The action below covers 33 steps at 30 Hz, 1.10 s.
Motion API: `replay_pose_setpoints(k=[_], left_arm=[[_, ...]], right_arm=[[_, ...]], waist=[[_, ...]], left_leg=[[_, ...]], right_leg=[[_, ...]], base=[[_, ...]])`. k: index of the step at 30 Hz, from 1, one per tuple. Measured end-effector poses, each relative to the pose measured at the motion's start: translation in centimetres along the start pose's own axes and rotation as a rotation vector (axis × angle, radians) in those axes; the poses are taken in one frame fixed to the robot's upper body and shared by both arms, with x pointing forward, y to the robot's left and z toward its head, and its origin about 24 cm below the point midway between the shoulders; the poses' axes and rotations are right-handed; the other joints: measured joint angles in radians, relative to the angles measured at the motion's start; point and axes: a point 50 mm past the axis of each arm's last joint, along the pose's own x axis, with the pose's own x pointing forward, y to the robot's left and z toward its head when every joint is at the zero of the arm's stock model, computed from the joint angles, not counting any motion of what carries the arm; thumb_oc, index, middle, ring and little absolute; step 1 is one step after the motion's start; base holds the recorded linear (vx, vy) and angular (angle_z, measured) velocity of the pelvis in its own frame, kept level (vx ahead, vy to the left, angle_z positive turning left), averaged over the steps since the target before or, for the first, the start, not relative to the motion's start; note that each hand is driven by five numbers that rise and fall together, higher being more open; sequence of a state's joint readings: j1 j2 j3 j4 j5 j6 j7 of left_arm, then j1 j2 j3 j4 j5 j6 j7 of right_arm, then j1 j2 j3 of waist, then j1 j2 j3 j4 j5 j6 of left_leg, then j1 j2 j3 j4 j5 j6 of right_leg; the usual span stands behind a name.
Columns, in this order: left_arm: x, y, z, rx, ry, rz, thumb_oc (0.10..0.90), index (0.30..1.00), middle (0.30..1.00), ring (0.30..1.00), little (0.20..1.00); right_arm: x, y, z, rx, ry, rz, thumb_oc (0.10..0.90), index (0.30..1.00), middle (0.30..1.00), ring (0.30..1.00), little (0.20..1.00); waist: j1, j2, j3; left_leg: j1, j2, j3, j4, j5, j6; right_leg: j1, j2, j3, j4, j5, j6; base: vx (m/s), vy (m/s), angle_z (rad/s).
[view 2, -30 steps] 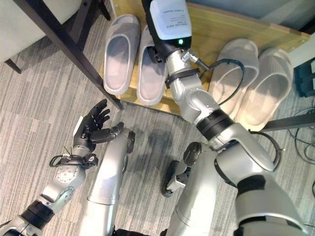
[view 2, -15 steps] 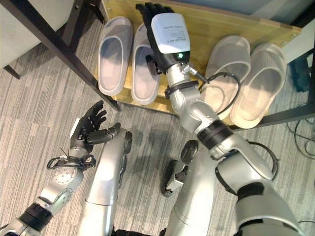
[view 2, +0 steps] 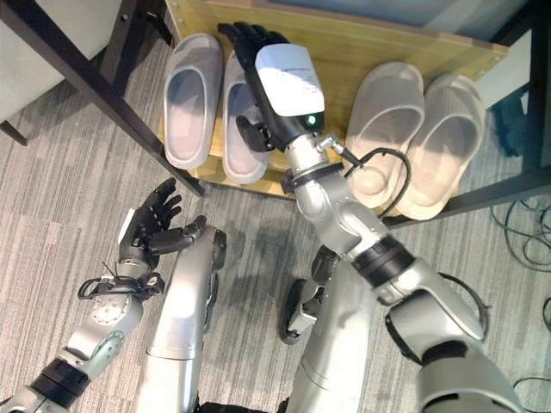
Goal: Arrange the slippers neatly on the shoe rack.
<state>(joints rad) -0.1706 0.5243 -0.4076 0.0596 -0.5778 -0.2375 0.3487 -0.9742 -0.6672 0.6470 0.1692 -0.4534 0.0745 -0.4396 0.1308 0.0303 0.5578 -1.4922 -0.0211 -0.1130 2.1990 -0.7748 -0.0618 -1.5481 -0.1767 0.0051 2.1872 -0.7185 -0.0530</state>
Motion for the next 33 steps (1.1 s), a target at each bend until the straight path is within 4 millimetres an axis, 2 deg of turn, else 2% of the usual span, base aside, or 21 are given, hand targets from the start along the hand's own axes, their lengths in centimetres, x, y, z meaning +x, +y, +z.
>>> replay_pose_setpoints(k=[12,16,21,28,33], left_arm=[[-0.5,1.0,0.2,0.016,-0.005,0.03,0.8,0.9,0.9,0.9,0.9],[-0.7,1.4,0.2,0.021,-0.003,0.037,0.8,0.9,0.9,0.9,0.9],[-0.8,1.5,0.2,0.023,-0.003,0.038,0.8,0.9,0.9,0.9,0.9],[-1.3,2.3,0.1,0.023,0.002,0.073,0.8,0.9,0.9,0.9,0.9],[-1.4,2.4,0.0,0.023,0.002,0.079,0.8,0.9,0.9,0.9,0.9]], right_arm=[[-2.0,-1.7,2.1,0.168,-0.114,-0.011,0.8,0.9,0.9,0.9,0.9],[-3.0,-2.1,1.9,0.23,-0.116,0.009,0.8,0.9,0.9,0.9,0.9],[-5.3,-0.5,0.7,0.434,0.031,0.044,0.8,0.9,0.9,0.9,0.9],[-10.7,3.8,0.5,0.657,0.27,0.13,0.8,0.9,0.9,0.9,0.9],[-11.9,4.9,0.6,0.757,0.359,0.124,0.8,0.9,0.9,0.9,0.9]], waist=[[-0.03,-0.013,0.001],[-0.039,-0.014,0.0],[-0.04,-0.02,0.0],[-0.064,-0.022,0.001],[-0.07,-0.022,0.001]], left_leg=[[0.003,0.012,-0.004,0.03,-0.005,0.01],[0.005,0.021,-0.004,0.041,-0.005,0.011],[0.007,0.026,-0.002,0.053,-0.011,0.02],[0.008,0.031,-0.004,0.076,-0.019,0.01],[0.008,0.031,-0.005,0.083,-0.02,0.008]], right_leg=[[0.0,0.018,0.002,0.011,0.017,0.008],[0.001,0.023,0.002,0.012,0.028,0.014],[0.0,0.032,0.005,0.018,0.032,0.016],[-0.004,0.035,0.009,0.036,0.033,0.018],[-0.012,0.038,0.014,0.046,0.032,0.019]], base=[[-0.02,0.022,-0.05],[-0.03,0.037,-0.08],[-0.03,0.036,-0.03],[-0.02,0.027,-0.03],[0.0,0.0,0.0]])
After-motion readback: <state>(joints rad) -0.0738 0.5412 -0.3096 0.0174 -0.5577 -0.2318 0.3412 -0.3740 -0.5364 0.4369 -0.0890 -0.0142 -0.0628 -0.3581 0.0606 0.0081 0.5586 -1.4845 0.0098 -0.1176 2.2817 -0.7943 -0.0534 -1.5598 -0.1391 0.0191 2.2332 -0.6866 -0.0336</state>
